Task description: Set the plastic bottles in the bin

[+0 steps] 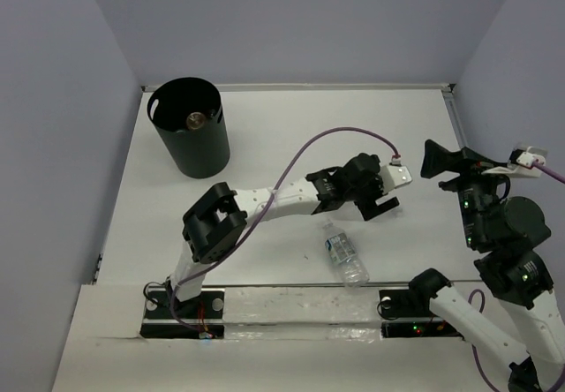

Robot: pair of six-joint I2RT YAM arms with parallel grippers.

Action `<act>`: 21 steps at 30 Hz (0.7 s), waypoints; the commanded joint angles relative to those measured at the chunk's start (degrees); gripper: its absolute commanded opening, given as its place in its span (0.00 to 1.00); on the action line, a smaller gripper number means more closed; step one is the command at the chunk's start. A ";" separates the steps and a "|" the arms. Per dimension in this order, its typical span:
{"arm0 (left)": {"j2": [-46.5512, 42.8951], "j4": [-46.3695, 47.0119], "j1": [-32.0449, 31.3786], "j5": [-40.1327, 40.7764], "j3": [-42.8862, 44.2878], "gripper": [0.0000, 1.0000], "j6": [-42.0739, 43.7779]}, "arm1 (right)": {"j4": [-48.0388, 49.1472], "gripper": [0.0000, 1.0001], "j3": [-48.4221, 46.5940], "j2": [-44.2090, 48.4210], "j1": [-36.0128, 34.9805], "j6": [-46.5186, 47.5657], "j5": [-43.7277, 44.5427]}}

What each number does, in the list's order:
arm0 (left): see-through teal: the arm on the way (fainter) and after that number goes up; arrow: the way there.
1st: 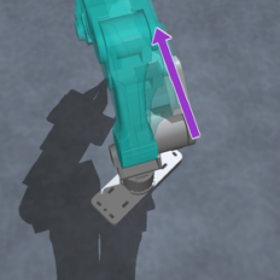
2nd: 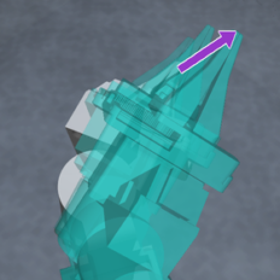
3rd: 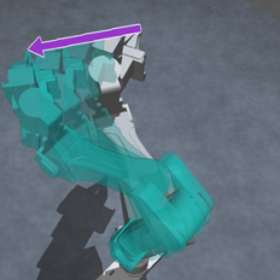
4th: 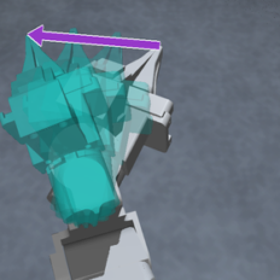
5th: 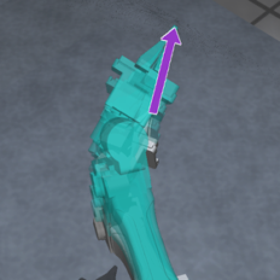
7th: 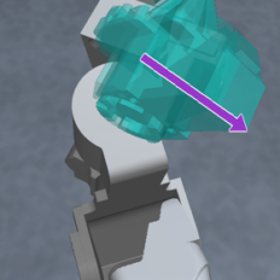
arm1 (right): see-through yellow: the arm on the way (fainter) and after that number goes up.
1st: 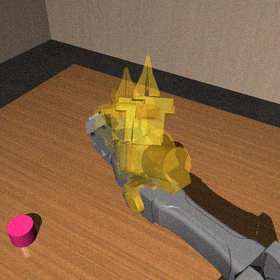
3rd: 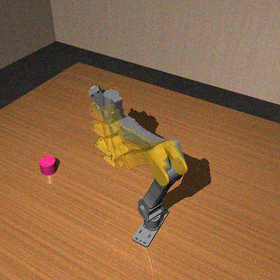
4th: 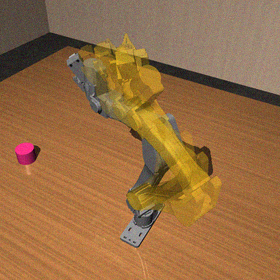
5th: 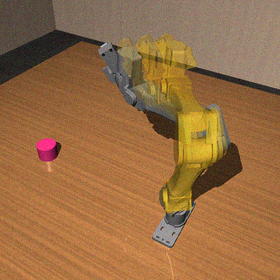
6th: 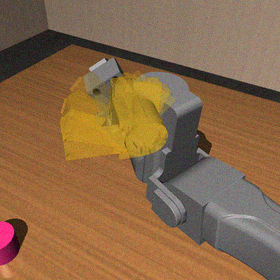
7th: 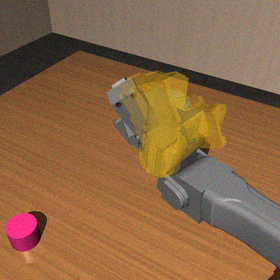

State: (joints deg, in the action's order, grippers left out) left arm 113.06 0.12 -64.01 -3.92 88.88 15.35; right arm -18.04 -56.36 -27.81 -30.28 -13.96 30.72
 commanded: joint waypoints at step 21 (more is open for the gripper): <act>14.83 -8.04 1.95 -0.65 12.55 0.74 7.24 | -6.39 0.95 -3.94 -1.10 0.40 0.07 -3.21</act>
State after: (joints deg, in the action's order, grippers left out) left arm 130.34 -10.70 -63.70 -5.89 101.12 22.33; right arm -24.14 -58.78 -28.27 -30.06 -14.13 28.12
